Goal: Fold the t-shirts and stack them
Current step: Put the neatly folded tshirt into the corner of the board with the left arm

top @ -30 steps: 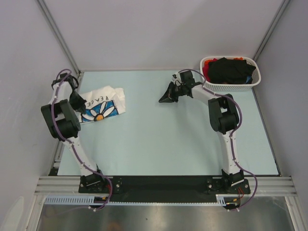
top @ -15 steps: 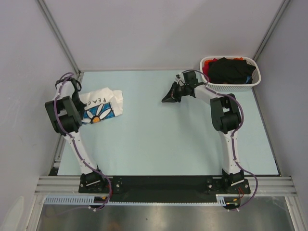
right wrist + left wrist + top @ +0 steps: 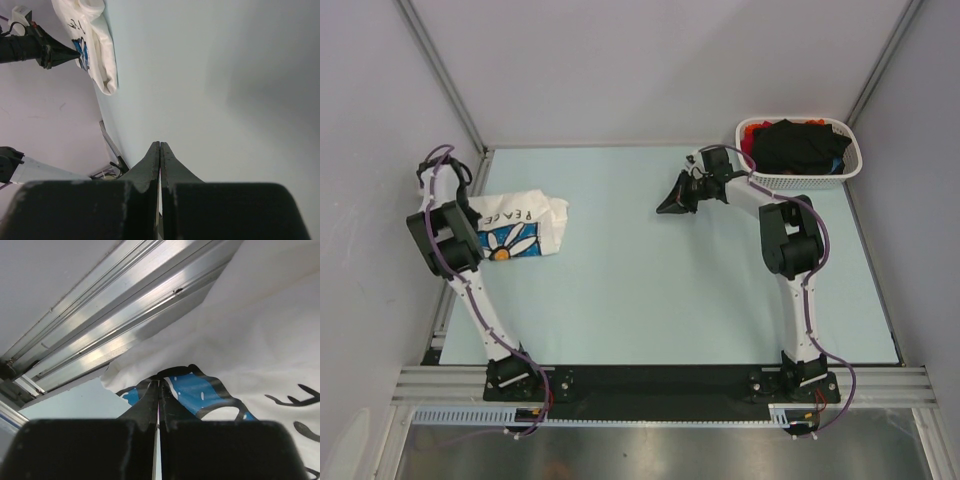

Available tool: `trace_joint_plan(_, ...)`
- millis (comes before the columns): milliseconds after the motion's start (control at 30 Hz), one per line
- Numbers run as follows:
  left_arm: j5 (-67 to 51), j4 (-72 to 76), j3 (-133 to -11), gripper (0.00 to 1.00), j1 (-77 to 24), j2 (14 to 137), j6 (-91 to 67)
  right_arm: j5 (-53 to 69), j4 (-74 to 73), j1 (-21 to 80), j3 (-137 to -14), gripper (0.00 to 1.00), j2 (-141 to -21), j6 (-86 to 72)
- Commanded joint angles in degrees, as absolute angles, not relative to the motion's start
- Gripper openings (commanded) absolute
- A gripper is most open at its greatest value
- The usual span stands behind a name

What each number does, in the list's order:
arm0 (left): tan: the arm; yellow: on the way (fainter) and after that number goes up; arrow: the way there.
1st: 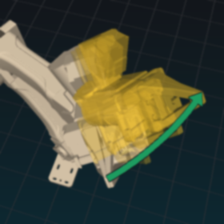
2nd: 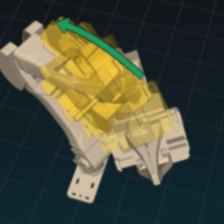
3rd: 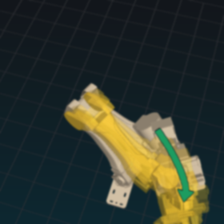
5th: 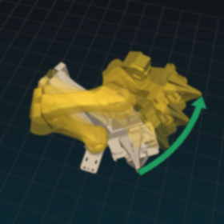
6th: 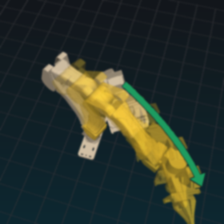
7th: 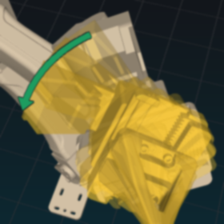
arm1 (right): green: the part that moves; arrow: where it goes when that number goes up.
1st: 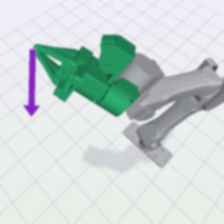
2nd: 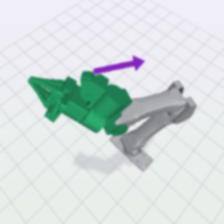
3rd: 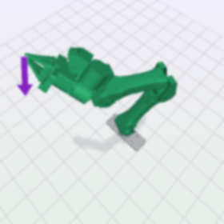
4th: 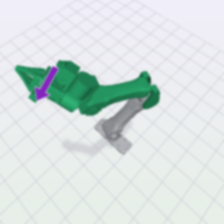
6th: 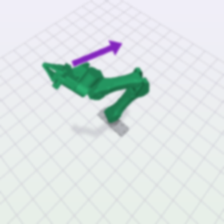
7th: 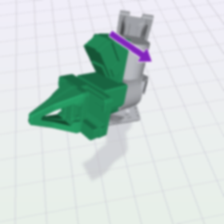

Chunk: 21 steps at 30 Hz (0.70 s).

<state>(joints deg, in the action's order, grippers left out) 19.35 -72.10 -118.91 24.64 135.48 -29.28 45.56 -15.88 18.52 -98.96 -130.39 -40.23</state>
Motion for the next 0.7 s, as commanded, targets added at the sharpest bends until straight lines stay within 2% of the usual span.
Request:
trace_joint_plan(0, 17.6, -67.0, -121.9, 0.0, 25.6, 132.0, -23.6, 46.3, -15.9, 19.2, -98.4, 0.0, -125.9, -39.5)
trace_joint_plan(167, 6.2, -57.1, -102.4, 0.0, 24.6, 114.6, -22.8, 45.1, -16.0, 19.8, -97.6, 0.0, -124.0, -39.3)
trace_joint_plan(233, 3.1, -52.7, -94.7, 0.19, 24.0, 105.2, -23.2, 43.8, -16.5, 20.0, -97.0, 0.0, -122.8, -37.1)
trace_joint_plan(267, 1.4, -51.0, -92.0, 0.32, 23.8, 101.7, -23.3, 40.2, -19.5, 20.0, -97.1, 0.0, -121.2, -35.6)
trace_joint_plan(300, -1.6, -47.5, -89.2, 0.61, 23.6, 98.2, -23.8, 37.9, -21.0, 20.0, -97.0, 0.0, -120.2, -34.1)
trace_joint_plan(333, -2.9, -45.2, -83.6, 0.78, 22.9, 91.1, -24.0, 35.4, -22.7, 20.0, -96.9, 0.0, -119.1, -30.7)
trace_joint_plan(367, -4.2, -42.5, -80.5, 0.94, 22.5, 87.6, -24.0, 28.4, -26.6, 20.0, -97.0, 0.0, -116.8, -29.3)
trace_joint_plan(400, -6.4, -37.6, -77.4, 1.0, 21.5, 84.1, -24.2, 24.4, -28.7, 20.0, -96.8, 0.0, -115.7, -27.5)
trace_joint_plan(467, -8.4, -32.7, -70.2, 1.0, 20.1, 76.7, -23.9, 11.1, -33.1, 20.1, -95.2, 0.02, -112.9, -23.6)
trace_joint_plan(567, -10.1, -33.7, -68.1, 1.0, 17.1, 76.8, -23.2, -4.1, -33.5, 19.9, -88.8, 0.07, -105.3, -19.7)
trace_joint_plan(667, -12.3, -32.7, -65.8, 1.0, 13.0, 76.7, -23.7, -13.9, -31.0, 19.3, -81.9, 0.15, -96.8, -17.3)
